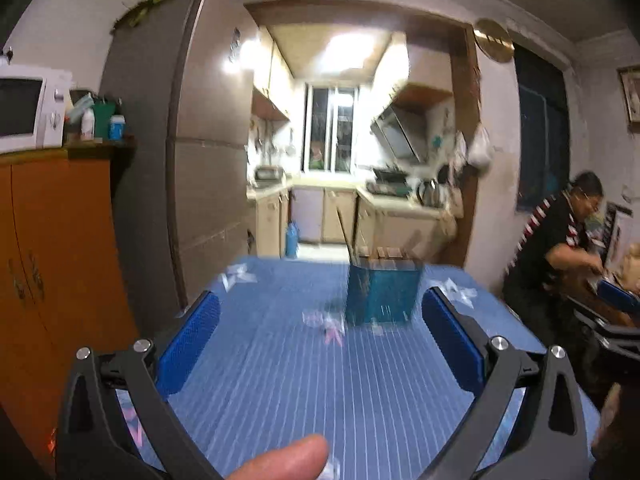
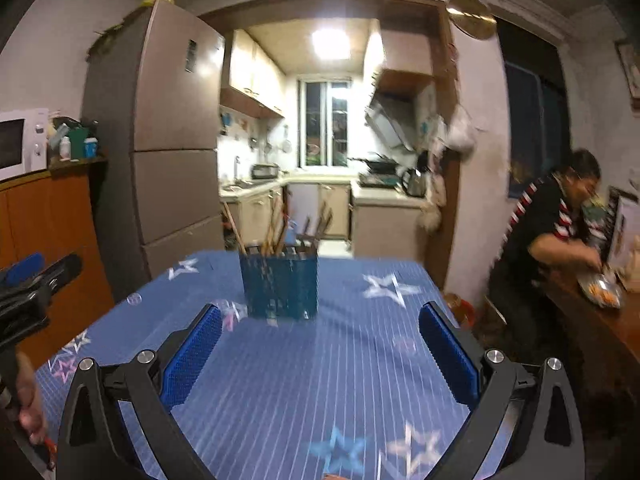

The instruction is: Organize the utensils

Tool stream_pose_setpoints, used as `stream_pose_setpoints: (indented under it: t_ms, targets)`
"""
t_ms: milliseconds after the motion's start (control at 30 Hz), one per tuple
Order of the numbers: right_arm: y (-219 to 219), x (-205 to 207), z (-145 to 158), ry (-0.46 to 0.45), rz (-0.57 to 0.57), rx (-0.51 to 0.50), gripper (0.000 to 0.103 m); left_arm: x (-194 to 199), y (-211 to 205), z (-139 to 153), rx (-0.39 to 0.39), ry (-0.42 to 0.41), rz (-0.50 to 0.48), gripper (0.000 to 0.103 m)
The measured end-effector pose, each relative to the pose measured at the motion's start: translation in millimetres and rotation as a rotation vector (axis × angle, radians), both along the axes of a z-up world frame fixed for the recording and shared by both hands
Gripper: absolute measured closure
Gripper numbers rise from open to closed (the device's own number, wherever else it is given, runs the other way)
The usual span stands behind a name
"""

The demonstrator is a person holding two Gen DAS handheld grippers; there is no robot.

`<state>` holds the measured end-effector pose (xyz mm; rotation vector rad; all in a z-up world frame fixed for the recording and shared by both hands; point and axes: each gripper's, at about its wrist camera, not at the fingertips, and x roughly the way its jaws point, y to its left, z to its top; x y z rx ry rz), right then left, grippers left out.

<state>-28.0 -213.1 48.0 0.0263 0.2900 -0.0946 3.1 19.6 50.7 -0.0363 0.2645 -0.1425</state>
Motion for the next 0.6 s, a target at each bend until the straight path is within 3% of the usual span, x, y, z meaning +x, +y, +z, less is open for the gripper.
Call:
stream_pose_setpoints:
  t_ms: [200, 400, 600]
  targets:
    - [12.3, -38.6, -45.2, 0.086, -0.023, 0.057, 0.004, -41.5, 6.9, -36.1, 0.069, 0.081, 0.009, 0.005]
    - [24.6, -84.3, -60.6, 0.034, -0.01, 0.069, 0.004, -67.2, 23.6, -51.1, 0.012, 0.105, 0.01, 0.005]
    - [32.6, -111.8, -69.0, 0.018, 0.0, 0.084, 0.004, -86.8, 18.6, -54.9, 0.021, 0.091, 0.0, 0.005]
